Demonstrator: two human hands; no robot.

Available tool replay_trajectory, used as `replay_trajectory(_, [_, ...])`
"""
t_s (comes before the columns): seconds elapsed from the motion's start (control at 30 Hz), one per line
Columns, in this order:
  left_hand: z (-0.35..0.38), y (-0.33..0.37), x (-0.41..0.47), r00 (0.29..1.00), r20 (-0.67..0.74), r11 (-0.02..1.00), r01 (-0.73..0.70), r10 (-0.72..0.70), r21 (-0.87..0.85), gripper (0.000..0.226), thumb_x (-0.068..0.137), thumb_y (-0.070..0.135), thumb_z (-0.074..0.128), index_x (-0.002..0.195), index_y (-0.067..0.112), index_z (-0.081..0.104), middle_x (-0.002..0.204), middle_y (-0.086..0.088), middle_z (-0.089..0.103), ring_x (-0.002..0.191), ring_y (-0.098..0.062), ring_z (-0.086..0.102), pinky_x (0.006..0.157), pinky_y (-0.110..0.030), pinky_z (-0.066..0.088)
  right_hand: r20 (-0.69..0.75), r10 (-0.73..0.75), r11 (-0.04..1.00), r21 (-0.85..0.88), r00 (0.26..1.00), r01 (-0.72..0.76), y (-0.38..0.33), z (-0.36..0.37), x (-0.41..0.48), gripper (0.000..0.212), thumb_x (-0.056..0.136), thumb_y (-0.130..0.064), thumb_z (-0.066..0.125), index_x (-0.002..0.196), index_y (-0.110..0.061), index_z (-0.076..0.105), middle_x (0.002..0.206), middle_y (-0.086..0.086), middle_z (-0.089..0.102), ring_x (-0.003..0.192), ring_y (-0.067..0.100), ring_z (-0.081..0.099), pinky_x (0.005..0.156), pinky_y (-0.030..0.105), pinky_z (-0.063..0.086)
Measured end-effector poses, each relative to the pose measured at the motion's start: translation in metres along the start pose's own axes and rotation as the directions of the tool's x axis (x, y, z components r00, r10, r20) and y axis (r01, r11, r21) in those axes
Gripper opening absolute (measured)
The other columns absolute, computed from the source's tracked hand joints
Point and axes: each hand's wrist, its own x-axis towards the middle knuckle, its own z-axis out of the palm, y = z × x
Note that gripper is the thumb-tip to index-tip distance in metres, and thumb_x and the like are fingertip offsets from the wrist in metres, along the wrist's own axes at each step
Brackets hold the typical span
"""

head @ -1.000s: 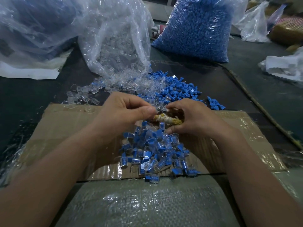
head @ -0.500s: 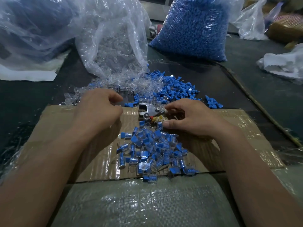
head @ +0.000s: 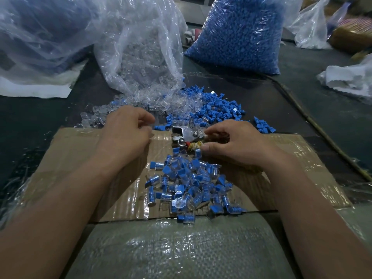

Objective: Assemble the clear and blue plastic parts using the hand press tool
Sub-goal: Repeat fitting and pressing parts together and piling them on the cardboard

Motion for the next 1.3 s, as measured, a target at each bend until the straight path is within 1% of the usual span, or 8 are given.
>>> replay_trajectory(0.13, [0.000,0.007,-0.005,0.998,0.034,0.949,0.053,-0.045,-0.312,0.026,0.082,0.003,0.064,0.086,0.029,0.066,0.084,0.014,0.063,0.074,0.002,0.059,0.056,-0.006,0.045,-0.044,0.003,1.000,0.026,0.999,-0.001,0.002,0.001,0.001,0.029,0.084,-0.049,0.053,0.100,-0.028,0.066,0.078,-0.026,0.049,0.078,-0.003,0.046,0.066,0.017,0.035])
replay_trajectory(0.3, [0.001,0.013,-0.010,0.990,0.090,0.791,0.144,-0.113,-0.595,0.020,0.082,0.004,0.063,0.083,0.022,0.070,0.076,0.001,0.067,0.067,-0.005,0.062,0.065,-0.020,0.055,-0.160,0.036,0.999,0.026,0.986,-0.032,0.007,0.001,0.006,0.018,0.089,-0.034,0.054,0.094,-0.023,0.067,0.074,-0.023,0.050,0.073,-0.005,0.047,0.061,0.015,0.034])
replay_trajectory(0.47, [0.000,0.018,-0.009,0.953,0.250,0.562,0.303,-0.171,-0.770,0.028,0.084,-0.007,0.053,0.074,0.014,0.069,0.080,-0.007,0.064,0.062,-0.006,0.061,0.053,-0.020,0.054,-0.484,0.213,0.976,0.136,0.849,-0.167,0.024,-0.005,0.012,0.016,0.090,-0.025,0.057,0.097,-0.017,0.069,0.072,-0.016,0.054,0.068,-0.001,0.050,0.067,0.020,0.038])
replay_trajectory(0.6, [-0.003,0.019,-0.009,0.938,0.318,0.448,0.345,-0.138,-0.825,0.015,0.056,0.004,0.066,0.070,0.008,0.069,0.067,-0.003,0.066,0.057,-0.009,0.063,0.049,-0.022,0.054,-0.490,0.279,0.960,0.162,0.826,-0.228,0.034,-0.006,0.015,0.016,0.089,-0.025,0.058,0.098,-0.018,0.069,0.081,-0.010,0.057,0.079,0.008,0.053,0.073,0.025,0.040])
replay_trajectory(0.83, [0.000,0.019,-0.011,0.939,0.320,0.495,0.340,-0.127,-0.800,0.019,0.052,0.009,0.070,0.070,0.014,0.068,0.065,0.002,0.064,0.059,-0.010,0.063,0.056,-0.032,0.056,-0.386,0.177,0.984,0.035,0.905,-0.177,0.031,0.005,0.032,0.031,0.089,-0.026,0.057,0.119,-0.019,0.061,0.092,-0.006,0.054,0.085,0.011,0.049,0.075,0.024,0.036])
replay_trajectory(1.0, [0.002,0.016,-0.010,0.931,0.357,0.471,0.347,-0.073,-0.811,0.016,0.052,0.013,0.072,0.067,0.018,0.074,0.069,0.001,0.067,0.068,-0.015,0.066,0.066,-0.031,0.057,-0.269,0.172,0.965,-0.149,0.948,-0.217,0.029,0.009,0.037,0.034,0.089,-0.034,0.056,0.123,-0.025,0.059,0.108,0.005,0.057,0.102,0.024,0.052,0.086,0.036,0.041])
replay_trajectory(1.17, [0.003,0.015,-0.009,0.929,0.369,0.464,0.344,-0.039,-0.816,0.016,0.055,0.005,0.068,0.065,0.016,0.074,0.070,-0.001,0.069,0.068,-0.013,0.067,0.063,-0.021,0.057,-0.297,0.171,0.976,-0.082,0.939,-0.204,0.026,0.009,0.034,0.022,0.086,-0.023,0.062,0.107,-0.021,0.068,0.105,0.000,0.066,0.096,0.017,0.057,0.083,0.031,0.044])
replay_trajectory(1.3, [0.004,0.016,-0.010,0.929,0.370,0.453,0.335,-0.012,-0.827,0.020,0.054,0.001,0.066,0.066,0.015,0.074,0.069,-0.001,0.069,0.067,-0.012,0.067,0.061,-0.017,0.054,-0.325,0.159,0.984,-0.024,0.932,-0.176,0.026,0.010,0.034,0.023,0.085,-0.018,0.063,0.108,-0.016,0.066,0.100,-0.001,0.064,0.087,0.010,0.053,0.081,0.027,0.043])
